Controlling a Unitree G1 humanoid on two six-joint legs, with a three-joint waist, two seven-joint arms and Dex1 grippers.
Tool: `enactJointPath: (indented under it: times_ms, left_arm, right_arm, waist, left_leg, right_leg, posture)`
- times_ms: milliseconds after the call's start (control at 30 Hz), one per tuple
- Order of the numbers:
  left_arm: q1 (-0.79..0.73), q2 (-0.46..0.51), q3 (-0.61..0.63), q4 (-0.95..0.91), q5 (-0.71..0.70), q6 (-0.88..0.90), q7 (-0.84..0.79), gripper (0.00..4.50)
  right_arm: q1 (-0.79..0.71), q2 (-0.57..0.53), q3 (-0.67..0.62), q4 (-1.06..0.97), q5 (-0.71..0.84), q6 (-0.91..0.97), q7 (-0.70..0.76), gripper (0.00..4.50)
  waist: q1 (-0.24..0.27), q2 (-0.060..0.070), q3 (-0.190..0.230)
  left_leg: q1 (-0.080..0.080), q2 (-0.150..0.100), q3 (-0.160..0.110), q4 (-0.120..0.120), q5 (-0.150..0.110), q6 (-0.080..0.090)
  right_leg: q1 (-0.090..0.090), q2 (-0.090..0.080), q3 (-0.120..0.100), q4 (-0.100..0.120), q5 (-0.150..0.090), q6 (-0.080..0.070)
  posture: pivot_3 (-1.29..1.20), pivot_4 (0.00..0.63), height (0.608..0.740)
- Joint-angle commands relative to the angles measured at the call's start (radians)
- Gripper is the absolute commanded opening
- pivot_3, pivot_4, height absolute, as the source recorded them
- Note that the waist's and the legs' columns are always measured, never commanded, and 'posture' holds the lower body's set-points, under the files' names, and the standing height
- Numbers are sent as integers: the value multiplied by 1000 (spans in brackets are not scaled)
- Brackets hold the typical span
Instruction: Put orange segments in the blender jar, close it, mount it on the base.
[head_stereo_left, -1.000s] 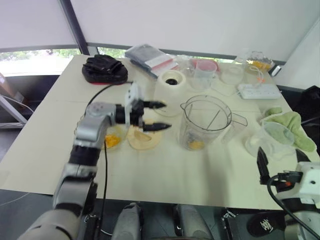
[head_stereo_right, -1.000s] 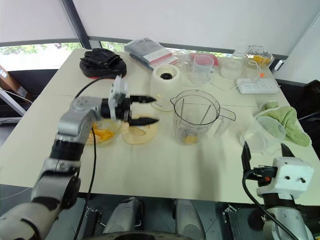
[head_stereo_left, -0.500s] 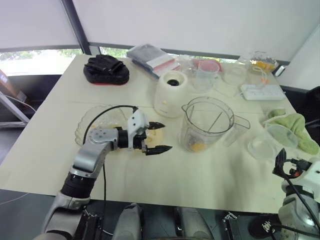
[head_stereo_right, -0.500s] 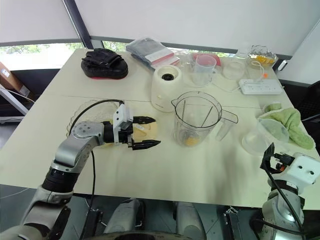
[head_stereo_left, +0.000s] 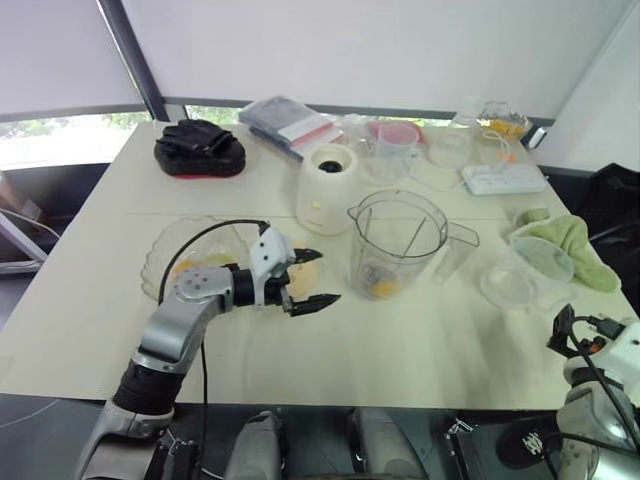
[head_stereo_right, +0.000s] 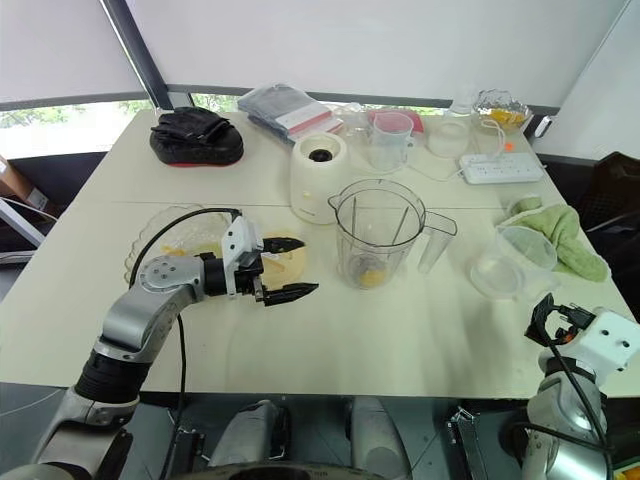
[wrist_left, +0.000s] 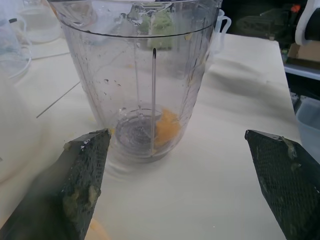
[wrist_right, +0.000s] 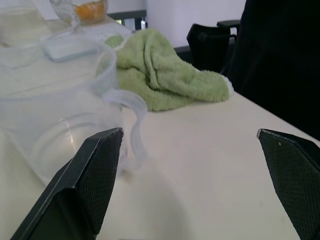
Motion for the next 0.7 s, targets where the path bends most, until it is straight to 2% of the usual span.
enactJointPath:
  times_ms: [33,700]
  left_arm:
    - [-3,8,3,-37,-19,-13,14,4476]
    - [-25,16,-10,-23,-12,-29,38,4476]
  right_arm:
    - [-25,-19,-19,9,15,-4,0,4500]
    - [-173,-81,-19,204,9,-55,6,4500]
  waist:
    - [-2,0,0]
    - [-2,0,1]
  left_leg:
    - [0,0,0,0,0,0]
    - [0,0,1,-1,0,0]
  right_leg:
    - [0,0,0,0,0,0]
    - [-1,0,1,-1,0,0]
  posture:
    - [0,150,740]
    - [0,150,740]
